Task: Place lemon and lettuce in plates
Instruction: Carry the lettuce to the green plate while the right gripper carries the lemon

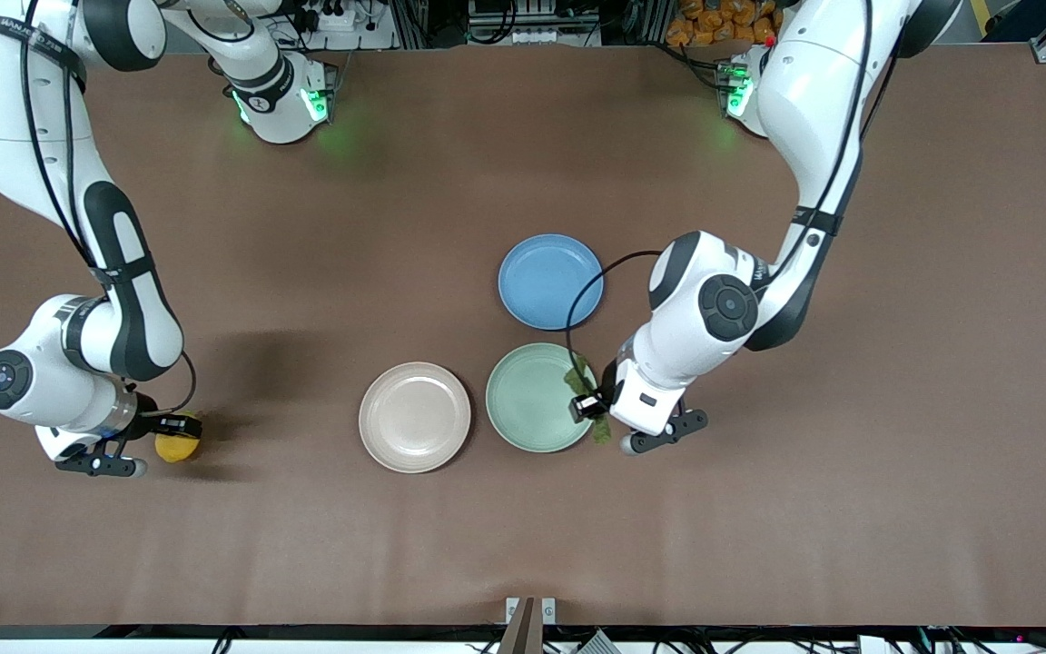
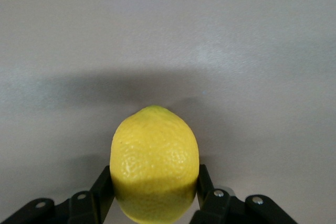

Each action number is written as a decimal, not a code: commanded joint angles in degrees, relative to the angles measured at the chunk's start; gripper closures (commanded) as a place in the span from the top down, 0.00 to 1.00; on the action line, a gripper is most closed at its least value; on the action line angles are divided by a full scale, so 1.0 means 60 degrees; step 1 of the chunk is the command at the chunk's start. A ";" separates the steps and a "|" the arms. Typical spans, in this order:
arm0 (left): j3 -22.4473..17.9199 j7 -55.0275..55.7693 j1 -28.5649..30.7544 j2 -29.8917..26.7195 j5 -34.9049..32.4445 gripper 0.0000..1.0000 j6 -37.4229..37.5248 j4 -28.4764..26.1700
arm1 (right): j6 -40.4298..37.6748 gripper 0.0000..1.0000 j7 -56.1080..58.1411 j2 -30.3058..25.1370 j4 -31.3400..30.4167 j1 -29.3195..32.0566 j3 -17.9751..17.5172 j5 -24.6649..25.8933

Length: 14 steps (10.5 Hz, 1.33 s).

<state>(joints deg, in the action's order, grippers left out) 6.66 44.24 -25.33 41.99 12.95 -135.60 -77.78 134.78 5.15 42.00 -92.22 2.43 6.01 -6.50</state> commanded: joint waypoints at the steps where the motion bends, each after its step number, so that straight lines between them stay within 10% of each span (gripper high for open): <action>1: -0.0085 0.0783 -0.0538 0.0706 0.0318 0.00 -0.1186 0.0380 | -0.0432 0.00 0.0139 -0.0072 0.0164 -0.0345 -0.0079 -0.0220; 11: -0.0114 0.0786 -0.1081 0.1776 0.0303 0.00 -0.2464 0.0395 | -0.1502 0.00 -0.5214 -0.0234 0.0837 -0.3081 -0.0093 -0.0249; 12: -0.0114 0.0727 -0.1066 0.1762 0.0288 0.12 -0.2464 0.0395 | -0.1458 0.00 -0.5904 -0.0204 0.0896 -0.3491 -0.0079 -0.0249; 14: -0.0158 0.0741 -0.1066 0.1747 0.0288 0.98 -0.2464 0.0409 | -0.1414 0.00 -0.7136 -0.0146 0.1174 -0.4065 -0.0093 -0.0249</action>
<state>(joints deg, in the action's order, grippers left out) 6.50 48.37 -31.16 51.78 13.38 -149.86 -76.88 126.57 -30.25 40.83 -87.39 -18.89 5.03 -7.10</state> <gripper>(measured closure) 0.859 0.335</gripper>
